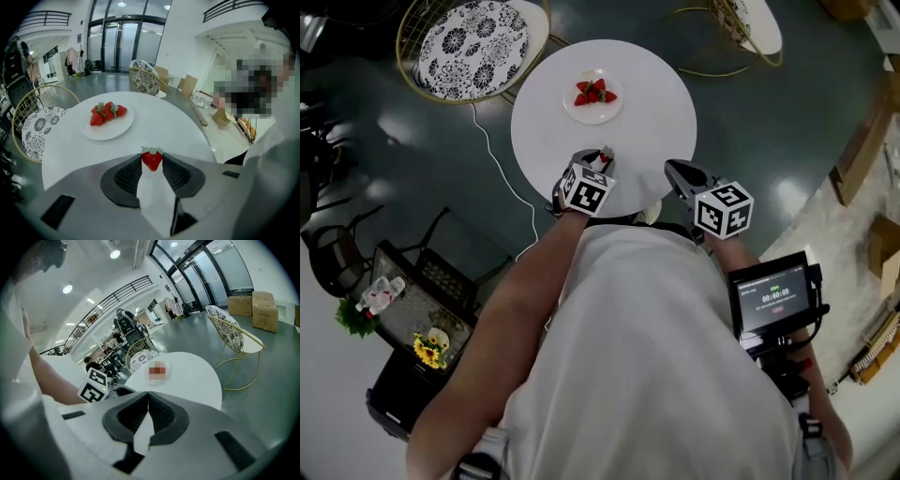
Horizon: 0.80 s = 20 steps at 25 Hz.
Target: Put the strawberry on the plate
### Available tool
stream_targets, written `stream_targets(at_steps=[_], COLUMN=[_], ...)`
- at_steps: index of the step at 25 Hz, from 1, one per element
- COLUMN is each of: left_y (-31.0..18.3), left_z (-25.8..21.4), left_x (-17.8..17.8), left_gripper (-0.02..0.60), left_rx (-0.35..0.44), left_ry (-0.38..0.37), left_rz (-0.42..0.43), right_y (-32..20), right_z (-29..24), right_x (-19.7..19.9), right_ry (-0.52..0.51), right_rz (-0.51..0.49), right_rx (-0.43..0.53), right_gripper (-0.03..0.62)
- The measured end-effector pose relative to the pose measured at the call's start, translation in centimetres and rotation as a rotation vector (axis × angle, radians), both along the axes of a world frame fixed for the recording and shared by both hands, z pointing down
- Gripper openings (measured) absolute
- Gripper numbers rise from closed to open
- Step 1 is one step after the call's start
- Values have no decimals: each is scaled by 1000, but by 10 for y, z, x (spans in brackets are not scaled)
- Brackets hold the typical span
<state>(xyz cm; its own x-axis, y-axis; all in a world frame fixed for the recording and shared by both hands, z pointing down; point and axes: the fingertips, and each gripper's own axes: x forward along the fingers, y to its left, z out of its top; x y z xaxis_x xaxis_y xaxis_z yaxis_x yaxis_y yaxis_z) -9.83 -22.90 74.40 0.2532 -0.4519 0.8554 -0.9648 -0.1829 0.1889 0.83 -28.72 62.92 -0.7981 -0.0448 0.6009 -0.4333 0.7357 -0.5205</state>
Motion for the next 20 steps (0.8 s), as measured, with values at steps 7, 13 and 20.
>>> stream_targets(at_steps=[7,13,20], left_y=[-8,-19,-36], left_z=[-12,-27,-26], left_x=[-30,-52,-70], left_gripper=[143,143,143], left_rx=[44,83,107], left_ry=[17,42,77], left_rz=[-118,-223,-281], right_y=[-2,0,4], right_z=[2,-4,-1], right_x=[-14,-27,-44], right_ry=[6,12,20], right_rz=[-42,-80,-87], right_rx=[-1,1,-13], right_gripper=[8,6,8])
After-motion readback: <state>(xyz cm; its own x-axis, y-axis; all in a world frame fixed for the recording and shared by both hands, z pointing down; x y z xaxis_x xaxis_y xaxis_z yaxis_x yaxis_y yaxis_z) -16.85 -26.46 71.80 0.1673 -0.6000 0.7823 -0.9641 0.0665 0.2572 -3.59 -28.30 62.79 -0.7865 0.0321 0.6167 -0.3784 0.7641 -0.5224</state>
